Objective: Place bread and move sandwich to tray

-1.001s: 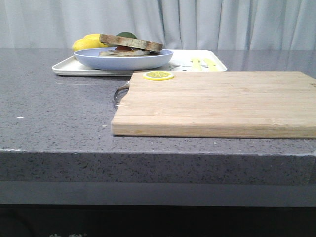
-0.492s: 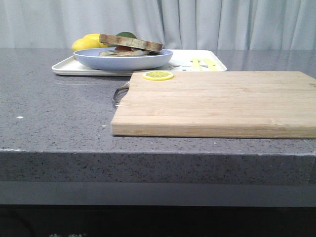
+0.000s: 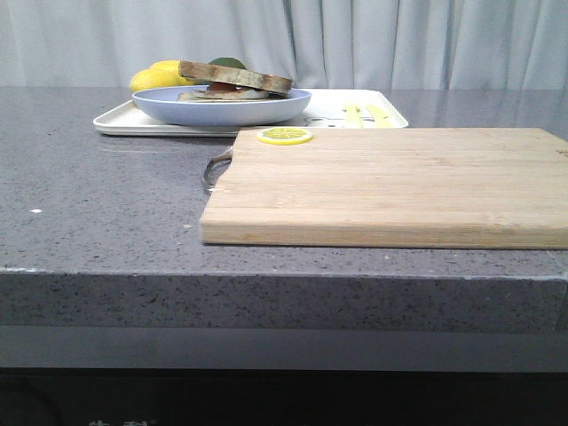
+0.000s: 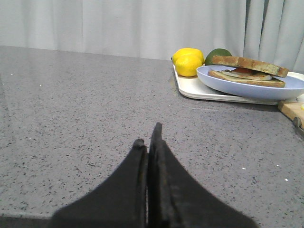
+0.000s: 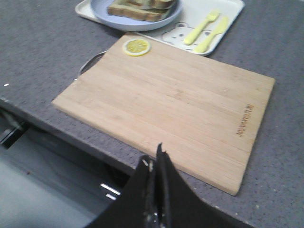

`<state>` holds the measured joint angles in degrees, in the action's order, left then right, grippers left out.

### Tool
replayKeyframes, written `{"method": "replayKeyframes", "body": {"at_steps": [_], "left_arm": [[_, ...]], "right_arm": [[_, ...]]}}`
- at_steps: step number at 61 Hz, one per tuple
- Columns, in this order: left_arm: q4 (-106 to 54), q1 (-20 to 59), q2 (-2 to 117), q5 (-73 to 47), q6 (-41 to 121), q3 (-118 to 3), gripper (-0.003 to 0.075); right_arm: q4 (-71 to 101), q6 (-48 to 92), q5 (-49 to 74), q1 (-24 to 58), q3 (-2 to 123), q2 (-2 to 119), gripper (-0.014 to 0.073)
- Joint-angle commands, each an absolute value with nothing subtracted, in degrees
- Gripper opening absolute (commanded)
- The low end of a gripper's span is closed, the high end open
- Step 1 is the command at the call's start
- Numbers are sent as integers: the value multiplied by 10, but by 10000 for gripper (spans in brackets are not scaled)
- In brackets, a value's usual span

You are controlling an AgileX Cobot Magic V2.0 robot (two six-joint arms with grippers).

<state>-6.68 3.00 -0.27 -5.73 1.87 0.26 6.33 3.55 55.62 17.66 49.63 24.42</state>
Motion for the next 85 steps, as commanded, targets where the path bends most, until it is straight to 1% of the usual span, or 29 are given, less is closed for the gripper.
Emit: {"method": "replayKeyframes", "body": {"at_steps": [1,9,20,33,45,57,85], "left_arm": [[-71,28,-15,-12,19,3,-20],[-71,28,-15,-12,19,3,-20],[-71,28,-15,-12,19,3,-20],[-71,28,-15,-12,19,3,-20],[-71,28,-15,-12,19,3,-20],[-71,28,-15,-12,19,3,-20],[-71,28,-15,-12,19,3,-20]], "right_arm": [[58,38,449,131,455,218,-69],[69,38,332,74,350,156,-69],[102,38,197,24,206,83,-69],[113,38,82,-1,65,17,-69],[113,38,0,-2,-15,-16,-67],[106,38,0,38,-14,-17,-67],[106,38,-4,27,-14,-16,-67]]}}
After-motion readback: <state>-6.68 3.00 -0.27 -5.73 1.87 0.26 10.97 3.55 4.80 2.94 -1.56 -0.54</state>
